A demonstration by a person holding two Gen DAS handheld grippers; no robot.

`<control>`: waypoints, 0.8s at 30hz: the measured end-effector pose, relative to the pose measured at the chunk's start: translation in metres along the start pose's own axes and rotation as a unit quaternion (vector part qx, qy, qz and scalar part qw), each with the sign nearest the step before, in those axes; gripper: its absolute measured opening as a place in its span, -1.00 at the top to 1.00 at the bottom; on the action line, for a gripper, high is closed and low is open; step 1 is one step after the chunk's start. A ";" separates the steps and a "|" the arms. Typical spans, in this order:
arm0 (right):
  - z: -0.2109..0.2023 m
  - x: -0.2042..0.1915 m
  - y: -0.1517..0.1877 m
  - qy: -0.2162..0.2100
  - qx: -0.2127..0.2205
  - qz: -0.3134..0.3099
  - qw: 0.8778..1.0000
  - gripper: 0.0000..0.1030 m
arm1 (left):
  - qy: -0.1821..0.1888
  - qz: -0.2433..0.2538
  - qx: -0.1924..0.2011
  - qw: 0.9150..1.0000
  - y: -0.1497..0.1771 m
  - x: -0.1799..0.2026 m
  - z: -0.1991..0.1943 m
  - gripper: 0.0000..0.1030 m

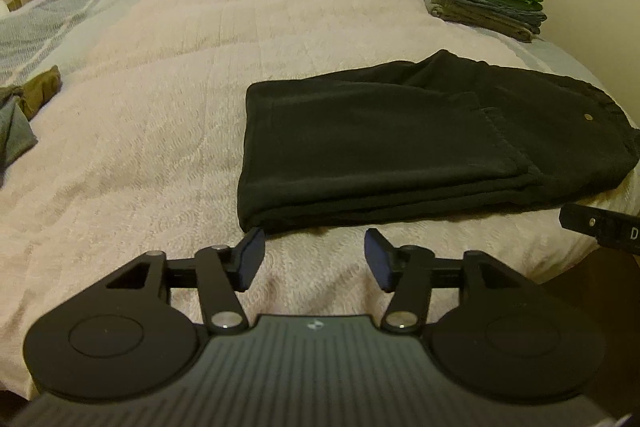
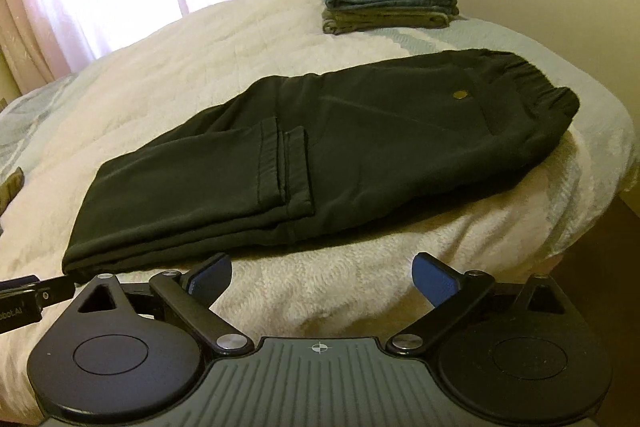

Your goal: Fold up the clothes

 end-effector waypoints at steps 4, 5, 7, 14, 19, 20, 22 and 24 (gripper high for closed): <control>-0.006 0.002 0.004 0.018 -0.003 -0.004 1.000 -0.98 | -0.003 0.010 0.005 1.000 0.002 0.006 -0.007 -0.17; -0.007 0.003 0.004 0.022 -0.004 -0.005 1.000 -0.99 | -0.004 0.013 0.008 1.000 0.002 0.007 -0.009 -0.25; -0.010 0.004 0.006 0.030 -0.004 -0.008 1.000 -0.99 | -0.006 0.018 0.011 1.000 0.003 0.009 -0.013 -0.28; -0.017 0.007 0.007 0.059 -0.002 -0.020 0.998 -0.99 | 0.002 0.022 0.015 1.000 0.004 0.016 -0.018 -0.39; -0.020 0.008 0.006 0.059 0.001 -0.017 0.998 -0.99 | 0.010 0.025 0.019 0.999 0.003 0.019 -0.018 -0.40; -0.020 0.008 0.005 0.059 0.001 -0.017 0.998 -0.99 | 0.011 0.025 0.019 0.999 0.003 0.019 -0.018 -0.40; -0.020 0.008 0.004 0.059 0.003 -0.017 0.998 -0.99 | 0.013 0.025 0.019 0.999 0.003 0.020 -0.018 -0.40; -0.020 0.008 0.003 0.059 0.004 -0.018 0.998 -0.99 | 0.014 0.024 0.019 0.999 0.002 0.020 -0.017 -0.41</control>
Point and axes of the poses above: each gripper's, at about its wrist camera, not at the fingertips, and z roughly the way its jaws point, x to its right, y to its underside, the point moved 8 cm from there along z, roughly the way its jaws point, and after that the axes turned 11 degrees about y, right-handed, at the moved point
